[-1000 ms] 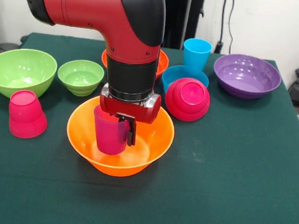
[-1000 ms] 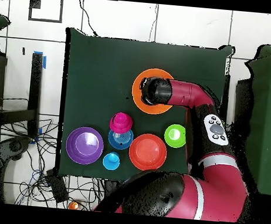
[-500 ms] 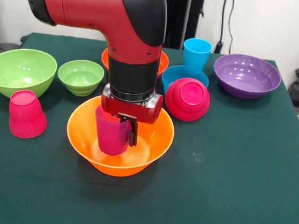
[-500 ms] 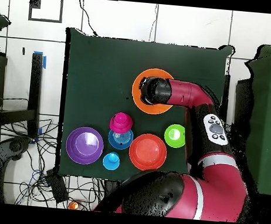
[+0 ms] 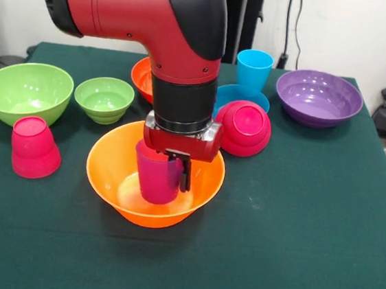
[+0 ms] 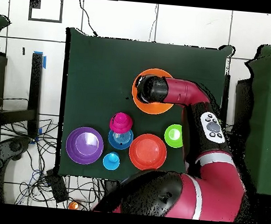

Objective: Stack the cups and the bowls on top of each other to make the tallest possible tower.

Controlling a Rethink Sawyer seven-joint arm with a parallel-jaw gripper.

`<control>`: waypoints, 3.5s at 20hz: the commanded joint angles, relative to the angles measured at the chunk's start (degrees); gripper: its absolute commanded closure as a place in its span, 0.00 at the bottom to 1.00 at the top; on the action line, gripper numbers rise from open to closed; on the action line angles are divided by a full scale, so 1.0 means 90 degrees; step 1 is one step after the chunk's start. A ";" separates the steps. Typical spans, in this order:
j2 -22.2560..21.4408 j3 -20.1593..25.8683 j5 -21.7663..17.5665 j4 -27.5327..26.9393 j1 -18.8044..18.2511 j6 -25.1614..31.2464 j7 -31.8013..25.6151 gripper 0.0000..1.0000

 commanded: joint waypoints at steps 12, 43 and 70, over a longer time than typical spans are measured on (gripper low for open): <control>-0.0068 0.0154 0.0201 0.0013 0.0365 0.0456 0.0210 0.00; -0.0045 -0.0244 0.0040 -0.0136 0.0373 0.0594 0.0196 1.00; -0.0176 0.0542 0.0279 0.0590 -0.0157 0.0687 -0.0610 0.00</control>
